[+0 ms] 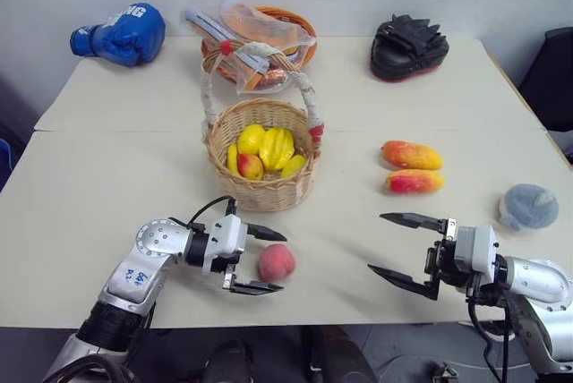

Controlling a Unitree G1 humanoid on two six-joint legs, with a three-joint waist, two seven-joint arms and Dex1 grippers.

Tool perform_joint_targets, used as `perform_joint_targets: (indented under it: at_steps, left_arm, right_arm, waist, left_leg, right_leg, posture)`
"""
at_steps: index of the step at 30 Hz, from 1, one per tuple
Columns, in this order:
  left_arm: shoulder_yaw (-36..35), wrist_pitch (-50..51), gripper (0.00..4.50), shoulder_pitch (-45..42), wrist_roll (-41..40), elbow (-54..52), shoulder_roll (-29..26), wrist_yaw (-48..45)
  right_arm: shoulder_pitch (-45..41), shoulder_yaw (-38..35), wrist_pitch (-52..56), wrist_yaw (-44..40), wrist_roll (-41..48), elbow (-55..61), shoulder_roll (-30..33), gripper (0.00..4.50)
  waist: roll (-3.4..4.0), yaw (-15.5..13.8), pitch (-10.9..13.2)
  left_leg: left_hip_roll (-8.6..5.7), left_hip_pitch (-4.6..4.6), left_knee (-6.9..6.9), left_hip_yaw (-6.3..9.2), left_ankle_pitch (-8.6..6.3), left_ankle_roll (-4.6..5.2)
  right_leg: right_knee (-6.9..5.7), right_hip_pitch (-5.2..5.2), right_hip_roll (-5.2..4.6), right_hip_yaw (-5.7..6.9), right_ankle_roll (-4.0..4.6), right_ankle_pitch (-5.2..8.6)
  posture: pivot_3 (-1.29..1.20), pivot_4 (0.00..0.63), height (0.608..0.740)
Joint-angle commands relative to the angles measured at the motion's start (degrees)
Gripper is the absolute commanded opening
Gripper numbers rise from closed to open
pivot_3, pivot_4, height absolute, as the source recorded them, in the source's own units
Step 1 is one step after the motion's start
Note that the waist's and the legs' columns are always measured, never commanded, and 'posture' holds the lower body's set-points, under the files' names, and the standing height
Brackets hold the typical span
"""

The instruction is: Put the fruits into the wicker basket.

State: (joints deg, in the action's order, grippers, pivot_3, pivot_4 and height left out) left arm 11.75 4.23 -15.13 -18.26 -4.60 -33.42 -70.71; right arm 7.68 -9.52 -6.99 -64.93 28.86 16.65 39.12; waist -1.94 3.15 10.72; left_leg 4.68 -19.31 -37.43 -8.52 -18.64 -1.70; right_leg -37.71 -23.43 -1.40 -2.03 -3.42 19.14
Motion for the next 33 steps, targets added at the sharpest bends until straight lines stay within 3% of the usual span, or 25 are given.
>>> perform_joint_targets:
  at_steps: [1,5,7,10,12,17,20,23,27,33]
  left_arm:
    - [0.61,-1.82,3.91,-0.53,0.06,-0.06,0.39,-1.13]
    - [-1.19,-1.76,2.68,-0.84,-0.88,-0.68,-1.38,-2.35]
    - [-5.06,1.80,2.24,-1.29,-5.63,-3.24,-2.21,-1.56]
    - [-13.56,11.76,2.21,-5.37,-16.98,-7.36,-0.77,6.31]
    - [-17.77,15.83,2.21,-9.20,-18.81,-7.91,-0.86,12.28]
    - [-18.17,15.39,2.21,-18.62,-9.82,-1.92,4.09,27.93]
    - [-15.56,15.18,2.21,-19.75,-5.72,0.98,6.31,31.08]
    - [-14.59,17.37,3.18,-20.71,-5.63,3.37,8.33,32.39]
    - [-15.27,15.41,4.46,-21.02,-5.85,3.64,6.61,29.18]
    - [-22.96,7.63,4.49,-13.89,-11.07,5.87,-6.83,9.49]
  right_arm:
    - [1.06,-1.10,-1.33,1.24,-0.13,2.54,-0.62,4.50]
    - [2.03,-0.84,-1.14,2.07,0.31,3.32,-1.14,4.50]
    - [2.25,-1.35,0.40,3.72,1.83,5.08,-1.68,4.50]
    - [0.18,-4.03,4.91,9.58,6.79,9.38,-2.41,4.50]
    - [-2.80,-5.99,7.84,15.54,10.11,12.18,-3.56,4.50]
    - [-10.29,-5.77,10.98,24.03,11.34,13.97,-7.27,4.50]
    - [-12.54,-4.86,12.21,25.66,10.76,14.06,-8.22,4.50]
    - [-12.93,-4.92,12.76,26.39,9.84,13.51,-8.32,4.50]
    - [-12.01,-6.33,13.45,26.26,9.04,12.52,-7.46,4.50]
    - [-5.98,-12.86,8.77,16.12,3.91,5.92,1.08,4.50]
  waist:
    - [0.00,-0.01,0.00]
    - [0.00,0.00,0.00]
    - [0.00,0.07,0.00]
    - [0.00,-0.03,0.01]
    - [-0.04,-0.07,0.05]
    - [-0.05,-0.18,0.04]
    - [-0.04,-0.31,0.04]
    - [-0.04,-0.37,0.04]
    - [-0.04,-0.34,0.04]
    - [-0.02,0.11,0.05]
  left_leg:
    - [0.00,0.00,0.00,0.00,0.00,0.00]
    - [0.01,0.01,-0.01,0.00,0.01,0.00]
    - [0.02,0.02,-0.01,0.00,0.02,-0.01]
    - [0.03,0.00,-0.02,0.03,0.04,0.00]
    - [0.03,-0.09,-0.15,0.11,0.06,0.03]
    - [-0.07,-0.02,-0.26,0.15,0.09,0.07]
    - [-0.10,-0.10,-0.26,0.10,0.10,0.08]
    - [-0.04,-0.39,-0.31,0.05,0.12,0.08]
    - [0.04,-0.92,-0.48,0.04,0.13,0.07]
    - [0.01,-0.96,-0.53,-0.11,0.14,0.05]
  right_leg:
    - [0.00,0.00,-0.01,0.00,0.00,0.00]
    - [-0.02,0.00,-0.01,0.01,0.00,0.00]
    - [-0.06,0.00,0.00,0.00,0.00,0.00]
    - [-0.13,-0.02,-0.02,0.01,0.00,0.00]
    - [-0.19,-0.02,-0.04,0.04,-0.06,-0.04]
    - [-0.12,0.14,-0.04,0.03,-0.14,-0.17]
    - [-0.07,0.08,-0.03,0.01,-0.17,-0.19]
    - [-0.04,-0.19,-0.01,0.02,-0.19,-0.18]
    - [-0.12,-0.68,0.03,0.06,-0.20,-0.17]
    - [-0.21,-0.81,0.03,0.00,-0.19,-0.17]
  posture:
    - [0.00,0.150,0.740]
    - [0.00,0.150,0.740]
    - [0.00,0.150,0.740]
    - [0.00,0.150,0.740]
    - [0.00,0.150,0.740]
    - [0.00,0.150,0.740]
    - [0.00,0.150,0.740]
    - [0.00,0.150,0.740]
    - [0.00,0.150,0.740]
    - [0.00,0.150,0.740]
